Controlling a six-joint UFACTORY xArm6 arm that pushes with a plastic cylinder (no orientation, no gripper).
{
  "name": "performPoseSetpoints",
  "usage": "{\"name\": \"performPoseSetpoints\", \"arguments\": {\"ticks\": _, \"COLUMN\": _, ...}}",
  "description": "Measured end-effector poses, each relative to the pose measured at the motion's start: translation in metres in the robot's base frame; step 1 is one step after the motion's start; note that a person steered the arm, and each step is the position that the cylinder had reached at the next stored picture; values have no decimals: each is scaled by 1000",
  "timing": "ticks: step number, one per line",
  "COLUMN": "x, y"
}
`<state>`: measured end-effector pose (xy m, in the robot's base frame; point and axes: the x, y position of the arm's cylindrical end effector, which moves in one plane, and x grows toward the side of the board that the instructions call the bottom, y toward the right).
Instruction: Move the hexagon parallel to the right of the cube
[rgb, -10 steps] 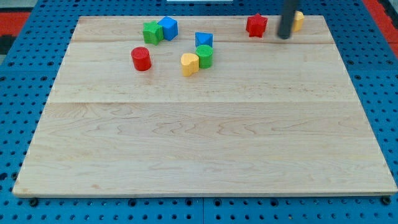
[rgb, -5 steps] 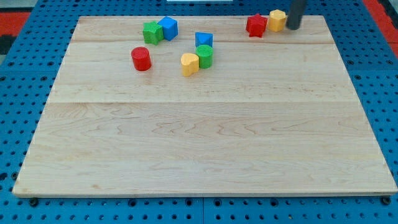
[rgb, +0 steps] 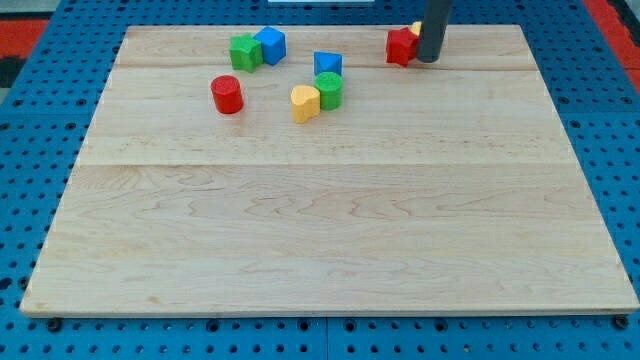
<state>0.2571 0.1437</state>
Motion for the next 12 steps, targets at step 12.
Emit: {"name": "performPoseSetpoints", "arguments": {"ticks": 12, "x": -49, "y": -14}}
